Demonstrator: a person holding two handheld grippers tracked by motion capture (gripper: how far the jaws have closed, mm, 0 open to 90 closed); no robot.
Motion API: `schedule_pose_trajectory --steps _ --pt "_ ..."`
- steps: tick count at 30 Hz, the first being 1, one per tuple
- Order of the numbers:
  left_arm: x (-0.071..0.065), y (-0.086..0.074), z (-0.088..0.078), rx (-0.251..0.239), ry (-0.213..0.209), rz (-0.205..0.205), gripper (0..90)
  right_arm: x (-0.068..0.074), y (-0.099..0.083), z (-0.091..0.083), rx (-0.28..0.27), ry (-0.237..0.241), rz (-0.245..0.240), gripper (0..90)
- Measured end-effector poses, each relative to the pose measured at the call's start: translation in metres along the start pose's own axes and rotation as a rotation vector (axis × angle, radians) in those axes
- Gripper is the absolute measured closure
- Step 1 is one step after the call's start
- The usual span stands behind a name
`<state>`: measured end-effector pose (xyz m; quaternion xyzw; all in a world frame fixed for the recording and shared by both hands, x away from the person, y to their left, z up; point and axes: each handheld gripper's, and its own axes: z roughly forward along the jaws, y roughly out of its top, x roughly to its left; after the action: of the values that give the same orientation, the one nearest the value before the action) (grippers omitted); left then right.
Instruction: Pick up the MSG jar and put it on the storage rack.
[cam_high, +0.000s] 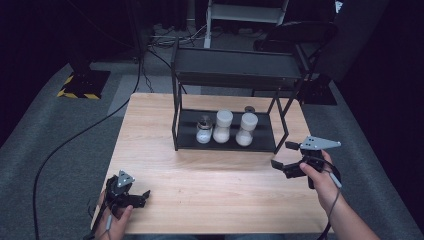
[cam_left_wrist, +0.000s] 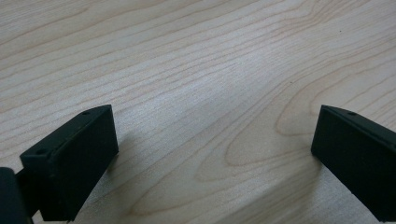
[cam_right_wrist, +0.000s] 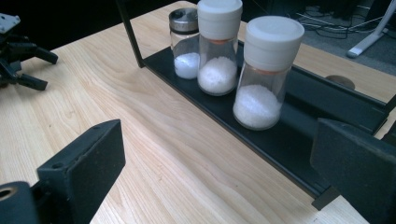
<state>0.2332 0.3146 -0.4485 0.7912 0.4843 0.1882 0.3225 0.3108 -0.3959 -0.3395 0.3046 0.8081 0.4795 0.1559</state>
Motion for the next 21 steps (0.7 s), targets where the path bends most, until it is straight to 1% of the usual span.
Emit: schedule_pose_trajectory --steps 3,7,11,13,21 --pt "0.000 0.000 0.000 0.000 0.000 0.000 0.5 0.001 -0.005 0.001 -0.001 -0.003 -0.002 3.0" --pt "0.000 0.000 0.000 0.000 0.000 0.000 0.5 0.001 -0.012 0.002 0.007 -0.006 0.009 3.0" --pt "0.000 0.000 0.000 0.000 0.000 0.002 0.5 0.001 -0.018 0.003 0.025 -0.011 0.003 3.0" --pt "0.000 0.000 0.000 0.000 0.001 0.002 0.5 0.000 -0.021 0.004 0.040 -0.004 -0.006 3.0" --pt "0.000 0.000 0.000 0.000 0.000 0.000 0.5 -0.001 -0.035 0.006 0.058 -0.003 0.005 3.0"
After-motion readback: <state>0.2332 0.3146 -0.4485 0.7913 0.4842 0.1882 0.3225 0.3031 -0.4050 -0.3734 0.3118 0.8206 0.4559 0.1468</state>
